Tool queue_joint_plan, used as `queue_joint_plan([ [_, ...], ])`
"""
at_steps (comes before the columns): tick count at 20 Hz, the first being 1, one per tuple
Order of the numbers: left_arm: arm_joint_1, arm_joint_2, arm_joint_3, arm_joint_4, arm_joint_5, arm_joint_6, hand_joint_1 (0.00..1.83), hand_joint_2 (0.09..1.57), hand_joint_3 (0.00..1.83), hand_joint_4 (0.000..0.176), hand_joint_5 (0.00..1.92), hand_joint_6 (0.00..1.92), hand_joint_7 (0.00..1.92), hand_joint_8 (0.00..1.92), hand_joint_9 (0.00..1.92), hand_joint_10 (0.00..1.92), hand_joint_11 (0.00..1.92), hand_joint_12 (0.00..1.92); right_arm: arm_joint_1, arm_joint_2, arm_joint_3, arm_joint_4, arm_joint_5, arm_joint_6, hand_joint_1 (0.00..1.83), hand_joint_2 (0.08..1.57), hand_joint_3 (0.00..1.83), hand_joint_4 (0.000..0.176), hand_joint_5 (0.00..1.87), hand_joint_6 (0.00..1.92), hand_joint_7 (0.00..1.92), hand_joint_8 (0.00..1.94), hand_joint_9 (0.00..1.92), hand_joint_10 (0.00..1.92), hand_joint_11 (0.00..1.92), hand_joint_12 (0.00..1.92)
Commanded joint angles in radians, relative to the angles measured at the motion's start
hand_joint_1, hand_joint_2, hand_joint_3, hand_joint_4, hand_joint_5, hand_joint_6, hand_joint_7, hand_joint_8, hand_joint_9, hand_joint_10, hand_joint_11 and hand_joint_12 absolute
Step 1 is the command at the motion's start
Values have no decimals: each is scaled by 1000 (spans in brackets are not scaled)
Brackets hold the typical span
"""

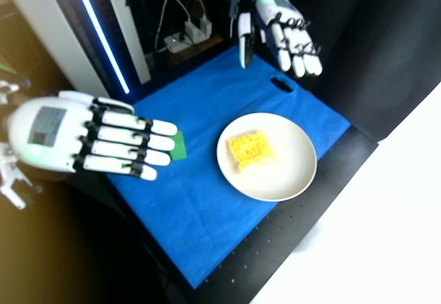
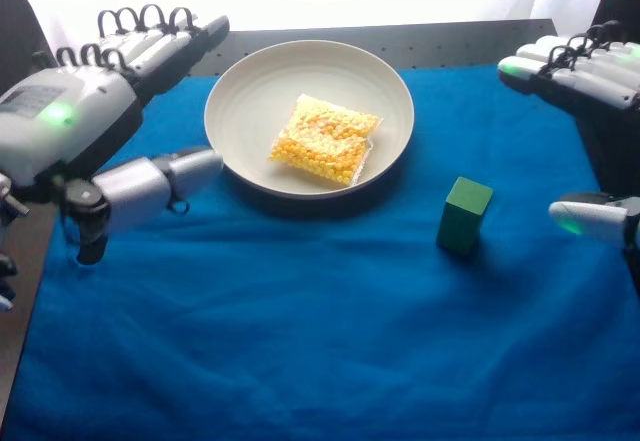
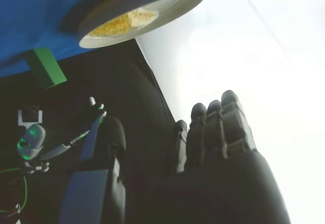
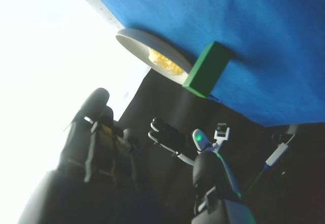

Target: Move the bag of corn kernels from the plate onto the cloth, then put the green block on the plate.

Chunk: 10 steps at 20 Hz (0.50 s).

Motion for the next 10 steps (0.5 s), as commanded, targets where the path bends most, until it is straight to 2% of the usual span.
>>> queue_joint_plan([
  [1, -21, -5, 12, 14, -79, -3, 604, 1342, 3, 42, 8, 3, 0, 0, 0, 0, 3, 2, 12, -4, 2, 14, 116, 2, 596, 1260, 28, 0, 0, 0, 0, 0, 0, 0, 0, 0],
  [2, -33, -8, 23, 14, -57, -3, 675, 1324, 0, 48, 16, 5, 0, 0, 0, 0, 2, 1, 12, -7, 3, 15, 116, 2, 632, 1262, 23, 0, 0, 0, 0, 0, 0, 0, 0, 0],
  [4, -82, -32, 61, 31, 30, -3, 708, 1306, 0, 54, 23, 6, 0, 0, 0, 0, 22, 13, 12, -10, 4, 16, 116, 2, 642, 1252, 15, 0, 0, 0, 0, 0, 0, 0, 0, 0],
  [5, -120, -60, 94, 42, 87, -3, 728, 1291, 15, 46, 41, 13, 3, 0, 0, 0, 4, 214, 12, -11, 5, 18, 116, 2, 610, 1255, 14, 0, 0, 0, 0, 0, 0, 0, 0, 0],
  [6, -167, -97, 136, 51, 167, -3, 733, 1285, 8, 53, 48, 9, 3, 0, 0, 0, 0, 287, 12, -13, 7, 19, 116, 2, 586, 1254, 12, 0, 0, 0, 0, 0, 0, 0, 0, 0],
  [7, -197, -128, 170, 60, 226, -3, 785, 1288, 3, 44, 45, 4, 3, 0, 0, 0, 0, 244, 12, -14, 8, 19, 116, 2, 512, 1253, 10, 0, 0, 0, 0, 0, 0, 0, 0, 0],
  [8, -235, -164, 210, 79, 300, -3, 873, 1258, 0, 14, 75, 10, 54, 4, 19, 7, 0, 124, 12, -14, 8, 19, 117, 2, 560, 1254, 9, 0, 0, 0, 0, 0, 0, 0, 0, 0],
  [9, -266, -195, 245, 94, 360, -3, 872, 1252, 0, 26, 94, 12, 74, 3, 30, 10, 0, 148, 12, -14, 8, 19, 117, 2, 580, 1255, 7, 0, 0, 0, 0, 0, 0, 0, 0, 0],
  [10, -303, -237, 287, 107, 428, -2, 839, 1257, 0, 60, 104, 12, 76, 1, 39, 9, 0, 338, 12, -14, 8, 20, 117, 2, 583, 1256, 7, 0, 0, 0, 0, 0, 0, 0, 0, 0],
])
